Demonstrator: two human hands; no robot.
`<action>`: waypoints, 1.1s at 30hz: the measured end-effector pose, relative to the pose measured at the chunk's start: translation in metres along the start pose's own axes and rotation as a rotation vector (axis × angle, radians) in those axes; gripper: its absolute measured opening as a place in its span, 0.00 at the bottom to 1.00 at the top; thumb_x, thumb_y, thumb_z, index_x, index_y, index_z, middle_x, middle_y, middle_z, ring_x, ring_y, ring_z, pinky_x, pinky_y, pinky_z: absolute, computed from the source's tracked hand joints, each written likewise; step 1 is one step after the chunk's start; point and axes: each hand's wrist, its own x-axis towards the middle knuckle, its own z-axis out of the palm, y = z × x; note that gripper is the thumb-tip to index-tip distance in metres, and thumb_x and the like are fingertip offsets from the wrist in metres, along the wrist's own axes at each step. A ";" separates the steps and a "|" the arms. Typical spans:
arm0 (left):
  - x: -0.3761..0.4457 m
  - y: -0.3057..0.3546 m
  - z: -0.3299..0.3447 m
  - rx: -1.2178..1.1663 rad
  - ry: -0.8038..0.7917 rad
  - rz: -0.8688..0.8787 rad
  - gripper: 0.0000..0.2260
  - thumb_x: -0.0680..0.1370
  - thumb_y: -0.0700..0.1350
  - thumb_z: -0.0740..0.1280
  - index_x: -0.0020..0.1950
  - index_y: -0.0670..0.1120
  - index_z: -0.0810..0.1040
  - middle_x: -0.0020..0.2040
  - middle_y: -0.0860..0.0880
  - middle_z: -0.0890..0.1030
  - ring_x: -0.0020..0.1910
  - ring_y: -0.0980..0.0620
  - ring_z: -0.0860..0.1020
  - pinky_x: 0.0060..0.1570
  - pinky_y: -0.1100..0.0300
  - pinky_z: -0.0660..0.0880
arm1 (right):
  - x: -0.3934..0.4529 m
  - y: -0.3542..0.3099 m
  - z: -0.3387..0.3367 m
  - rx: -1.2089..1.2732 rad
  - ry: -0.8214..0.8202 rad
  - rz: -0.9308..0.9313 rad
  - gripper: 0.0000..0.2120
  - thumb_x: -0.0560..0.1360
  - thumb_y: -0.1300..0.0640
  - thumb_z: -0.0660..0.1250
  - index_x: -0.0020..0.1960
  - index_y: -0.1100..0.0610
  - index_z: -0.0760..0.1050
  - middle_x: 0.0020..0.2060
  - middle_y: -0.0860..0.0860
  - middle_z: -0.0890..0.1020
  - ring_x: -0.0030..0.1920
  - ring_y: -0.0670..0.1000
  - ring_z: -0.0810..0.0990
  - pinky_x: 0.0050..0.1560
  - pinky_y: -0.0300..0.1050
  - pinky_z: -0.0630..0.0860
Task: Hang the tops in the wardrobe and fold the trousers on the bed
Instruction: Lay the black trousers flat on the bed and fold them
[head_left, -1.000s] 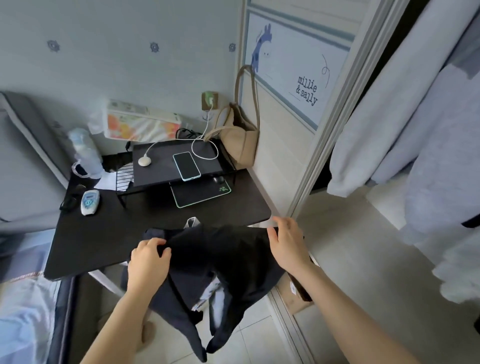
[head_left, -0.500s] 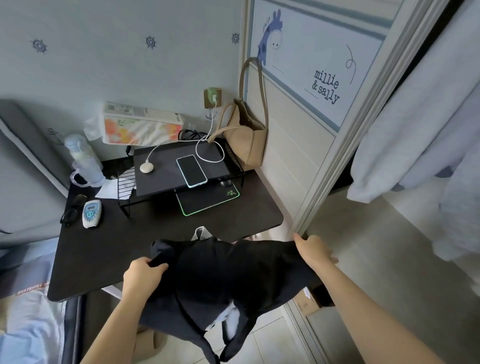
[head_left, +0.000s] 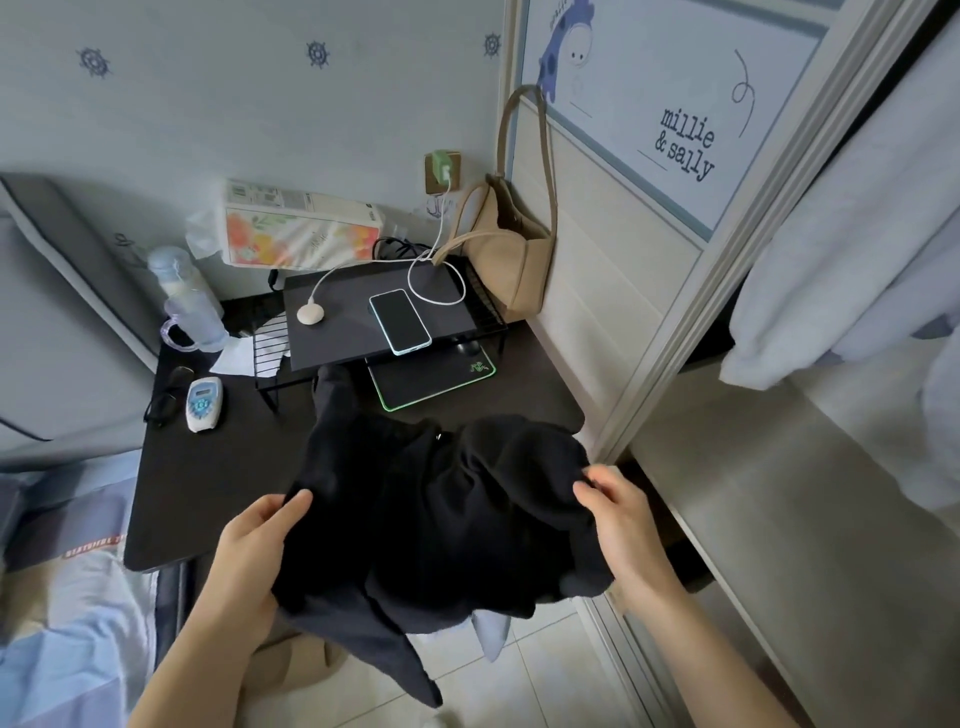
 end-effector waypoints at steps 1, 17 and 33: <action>-0.003 -0.003 -0.003 0.003 0.017 -0.036 0.11 0.76 0.48 0.71 0.35 0.46 0.80 0.37 0.43 0.83 0.39 0.46 0.81 0.40 0.54 0.76 | -0.001 0.004 0.001 0.018 -0.027 0.111 0.06 0.78 0.60 0.63 0.52 0.57 0.78 0.48 0.50 0.81 0.52 0.50 0.78 0.50 0.42 0.71; -0.016 -0.011 -0.034 -0.267 -0.247 -0.407 0.25 0.57 0.52 0.81 0.51 0.45 0.86 0.53 0.41 0.85 0.50 0.39 0.84 0.45 0.47 0.80 | 0.008 -0.021 -0.014 -0.098 -0.137 0.486 0.13 0.77 0.47 0.66 0.52 0.57 0.78 0.43 0.54 0.84 0.42 0.53 0.82 0.41 0.44 0.76; -0.094 0.002 -0.040 -0.338 -0.216 -0.067 0.20 0.72 0.50 0.71 0.64 0.48 0.79 0.59 0.45 0.83 0.56 0.44 0.82 0.50 0.50 0.78 | -0.025 -0.035 -0.013 0.706 -0.528 0.477 0.23 0.74 0.41 0.69 0.64 0.50 0.77 0.64 0.53 0.78 0.64 0.55 0.77 0.56 0.51 0.77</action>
